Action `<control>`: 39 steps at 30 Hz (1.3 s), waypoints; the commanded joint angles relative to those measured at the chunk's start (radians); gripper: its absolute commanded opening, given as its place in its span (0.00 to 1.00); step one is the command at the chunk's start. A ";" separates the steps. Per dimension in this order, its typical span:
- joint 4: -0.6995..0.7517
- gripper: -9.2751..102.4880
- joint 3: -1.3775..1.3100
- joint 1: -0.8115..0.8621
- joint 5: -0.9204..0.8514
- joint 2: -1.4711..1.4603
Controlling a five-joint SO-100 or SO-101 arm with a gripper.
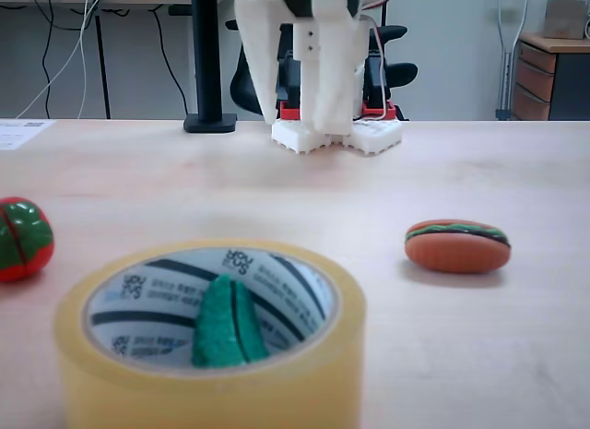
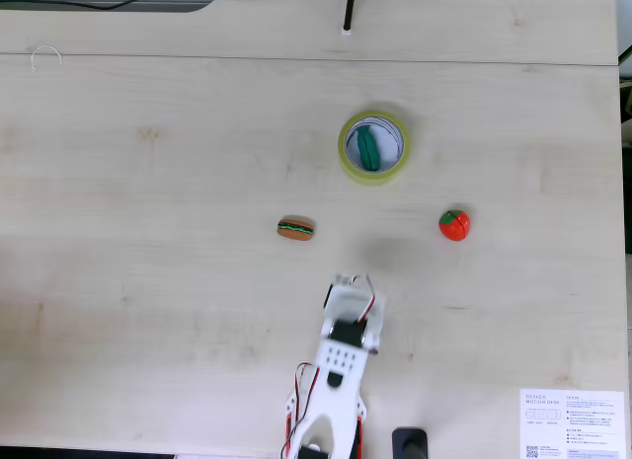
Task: Grasp a cucumber and put it in the hole.
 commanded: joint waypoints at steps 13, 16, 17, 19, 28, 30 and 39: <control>0.075 0.20 0.368 0.002 -0.005 0.692; 0.081 0.20 0.373 0.002 -0.006 0.690; 0.081 0.19 0.374 0.002 -0.006 0.690; 0.081 0.19 0.390 0.002 -0.006 0.690; 0.081 0.21 0.463 0.002 -0.005 0.690; 0.123 0.19 0.468 0.003 -0.005 0.690; 0.242 0.15 0.468 0.003 -0.005 0.690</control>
